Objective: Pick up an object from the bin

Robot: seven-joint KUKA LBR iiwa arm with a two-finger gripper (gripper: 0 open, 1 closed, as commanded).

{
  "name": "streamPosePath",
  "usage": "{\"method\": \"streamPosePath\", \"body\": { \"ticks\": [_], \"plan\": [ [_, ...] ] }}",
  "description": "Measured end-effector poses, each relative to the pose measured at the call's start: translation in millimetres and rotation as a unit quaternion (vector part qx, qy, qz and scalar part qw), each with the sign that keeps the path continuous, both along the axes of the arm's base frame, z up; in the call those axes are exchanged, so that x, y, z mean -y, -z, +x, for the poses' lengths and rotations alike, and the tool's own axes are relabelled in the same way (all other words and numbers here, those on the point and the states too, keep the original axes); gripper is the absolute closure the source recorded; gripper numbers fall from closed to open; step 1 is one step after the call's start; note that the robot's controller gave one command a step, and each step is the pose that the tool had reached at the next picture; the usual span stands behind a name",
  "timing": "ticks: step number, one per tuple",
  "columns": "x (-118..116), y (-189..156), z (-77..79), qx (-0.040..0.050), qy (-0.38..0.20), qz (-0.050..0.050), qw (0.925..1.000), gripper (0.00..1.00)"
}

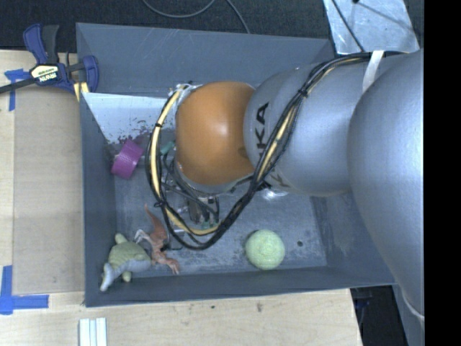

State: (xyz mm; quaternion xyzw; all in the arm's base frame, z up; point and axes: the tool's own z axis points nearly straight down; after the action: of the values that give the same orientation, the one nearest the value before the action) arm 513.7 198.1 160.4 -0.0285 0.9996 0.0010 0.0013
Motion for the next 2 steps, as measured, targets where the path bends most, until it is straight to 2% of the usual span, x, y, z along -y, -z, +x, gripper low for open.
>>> {"method": "streamPosePath", "body": {
  "ticks": [1,2],
  "plan": [
    [-4,8,-2.6,-0.001,-0.14,-0.001,0.9902,0.0],
    [0,70,-17.1,0.0006,-0.013,0.0,0.9999,0.0]
  ]
}}
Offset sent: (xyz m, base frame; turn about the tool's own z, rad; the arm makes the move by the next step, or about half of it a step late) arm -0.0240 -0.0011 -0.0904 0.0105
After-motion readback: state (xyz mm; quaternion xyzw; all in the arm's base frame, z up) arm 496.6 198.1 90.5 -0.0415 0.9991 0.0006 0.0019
